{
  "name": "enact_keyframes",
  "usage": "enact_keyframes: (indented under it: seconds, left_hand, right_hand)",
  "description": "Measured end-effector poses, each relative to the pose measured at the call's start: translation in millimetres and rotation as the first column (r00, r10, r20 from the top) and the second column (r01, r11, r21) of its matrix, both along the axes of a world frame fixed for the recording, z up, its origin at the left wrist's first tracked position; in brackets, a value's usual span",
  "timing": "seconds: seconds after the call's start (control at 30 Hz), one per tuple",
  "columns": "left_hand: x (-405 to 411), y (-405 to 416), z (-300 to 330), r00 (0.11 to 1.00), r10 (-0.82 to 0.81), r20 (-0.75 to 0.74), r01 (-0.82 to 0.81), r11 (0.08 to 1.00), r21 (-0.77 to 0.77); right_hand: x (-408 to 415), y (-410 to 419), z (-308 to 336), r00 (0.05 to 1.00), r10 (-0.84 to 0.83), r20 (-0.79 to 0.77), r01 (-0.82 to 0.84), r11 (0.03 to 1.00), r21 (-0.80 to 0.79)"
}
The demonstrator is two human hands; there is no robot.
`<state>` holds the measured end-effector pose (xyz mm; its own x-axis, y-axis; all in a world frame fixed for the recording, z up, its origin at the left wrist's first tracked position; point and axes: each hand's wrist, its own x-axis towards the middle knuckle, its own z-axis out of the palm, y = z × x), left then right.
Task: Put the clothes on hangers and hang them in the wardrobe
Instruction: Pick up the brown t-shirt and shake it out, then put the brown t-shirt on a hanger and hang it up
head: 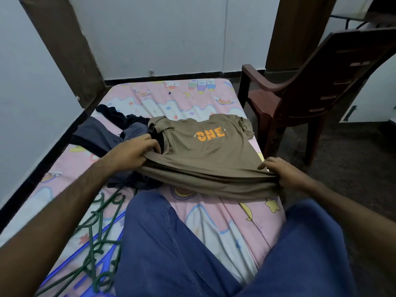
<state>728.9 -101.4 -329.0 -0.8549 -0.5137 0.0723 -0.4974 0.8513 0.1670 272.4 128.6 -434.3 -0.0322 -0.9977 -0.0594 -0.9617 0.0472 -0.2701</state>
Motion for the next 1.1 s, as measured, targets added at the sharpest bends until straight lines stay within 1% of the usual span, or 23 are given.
enact_keyframes:
  seconds: [0.03, 0.07, 0.1, 0.13, 0.2, 0.23, 0.3, 0.33, 0.4, 0.47, 0.5, 0.53, 0.57, 0.6, 0.67, 0.7, 0.77, 0.83, 0.87, 0.93, 1.0, 1.03, 1.1]
  left_hand:
    - [-4, 4, 0, 1.000, -0.010, 0.017, 0.009, 0.997, 0.076]
    - [-9, 9, -2, 0.999, -0.023, 0.046, 0.016, 0.989, 0.146]
    - [-14, 12, -3, 0.995, -0.036, 0.093, 0.018, 0.983, 0.184]
    - [-20, 16, -6, 0.988, -0.060, 0.141, 0.031, 0.979, 0.202]
    - [-29, 20, -12, 0.973, -0.105, 0.205, 0.048, 0.963, 0.266]
    - [-32, 23, -14, 0.967, -0.133, 0.216, 0.049, 0.934, 0.355]
    - [-37, 31, -13, 0.952, -0.176, 0.252, 0.007, 0.833, 0.554]
    - [-39, 38, -13, 0.933, -0.189, 0.305, -0.039, 0.791, 0.611]
    - [-46, 54, -9, 0.855, -0.224, 0.468, -0.165, 0.739, 0.654]
    - [-55, 69, -6, 0.782, -0.200, 0.590, -0.305, 0.702, 0.643]
    - [-59, 74, -5, 0.777, -0.173, 0.606, -0.346, 0.686, 0.639]
    - [-64, 77, -6, 0.801, -0.135, 0.583, -0.353, 0.680, 0.642]
    - [-67, 76, -10, 0.846, -0.092, 0.525, -0.312, 0.712, 0.629]
    - [-68, 75, -14, 0.898, -0.053, 0.438, -0.235, 0.784, 0.575]
    - [-64, 71, -25, 0.970, 0.024, 0.242, -0.109, 0.933, 0.344]
    - [-58, 68, -32, 0.986, 0.076, 0.146, -0.110, 0.965, 0.239]
    - [-34, 62, -50, 0.978, 0.195, -0.076, -0.183, 0.973, 0.144]
    - [4, 57, -69, 0.911, 0.315, -0.266, -0.279, 0.946, 0.163]
    - [28, 54, -80, 0.866, 0.387, -0.317, -0.341, 0.920, 0.191]
    - [82, 54, -98, 0.786, 0.543, -0.294, -0.484, 0.838, 0.253]
    - [134, 64, -115, 0.746, 0.658, -0.097, -0.616, 0.739, 0.274]
    - [154, 72, -121, 0.738, 0.674, 0.031, -0.655, 0.704, 0.274]
    - [181, 86, -133, 0.736, 0.643, 0.211, -0.677, 0.694, 0.247]
  right_hand:
    - [-3, 6, 10, 0.983, -0.015, 0.184, 0.021, 0.999, -0.030]
    - [-5, 15, 20, 0.936, -0.039, 0.349, 0.052, 0.998, -0.026]
    - [-6, 21, 30, 0.885, -0.061, 0.461, 0.068, 0.998, 0.002]
    - [-8, 29, 38, 0.855, -0.075, 0.512, 0.069, 0.997, 0.031]
    - [-16, 42, 52, 0.851, -0.064, 0.521, 0.033, 0.997, 0.068]
    - [-22, 47, 55, 0.861, -0.061, 0.504, 0.010, 0.994, 0.105]
    - [-29, 56, 56, 0.907, -0.058, 0.417, -0.052, 0.967, 0.249]
    - [-30, 58, 57, 0.932, -0.056, 0.357, -0.077, 0.935, 0.346]
    - [-27, 58, 57, 0.951, -0.094, 0.295, -0.091, 0.826, 0.556]
    - [-14, 54, 58, 0.940, -0.135, 0.313, -0.131, 0.706, 0.696]
    - [-6, 48, 55, 0.934, -0.153, 0.323, -0.137, 0.683, 0.717]
    - [3, 41, 51, 0.928, -0.168, 0.332, -0.125, 0.699, 0.704]
    - [13, 30, 45, 0.925, -0.165, 0.341, -0.111, 0.744, 0.659]
    - [25, 19, 37, 0.925, -0.134, 0.354, -0.110, 0.800, 0.590]
    - [51, -5, 18, 0.943, -0.024, 0.333, -0.128, 0.895, 0.427]
    - [66, -15, 9, 0.951, 0.029, 0.309, -0.144, 0.923, 0.358]
    - [100, -37, -4, 0.937, 0.123, 0.327, -0.214, 0.943, 0.257]
    - [135, -59, -14, 0.911, 0.179, 0.372, -0.263, 0.946, 0.187]
    - [153, -69, -17, 0.897, 0.203, 0.392, -0.281, 0.948, 0.152]
    - [187, -91, -21, 0.864, 0.273, 0.423, -0.334, 0.940, 0.075]
    - [219, -110, -27, 0.849, 0.357, 0.389, -0.396, 0.918, 0.022]
    - [231, -118, -32, 0.852, 0.379, 0.360, -0.415, 0.910, 0.025]
    - [247, -131, -48, 0.859, 0.370, 0.353, -0.422, 0.903, 0.080]
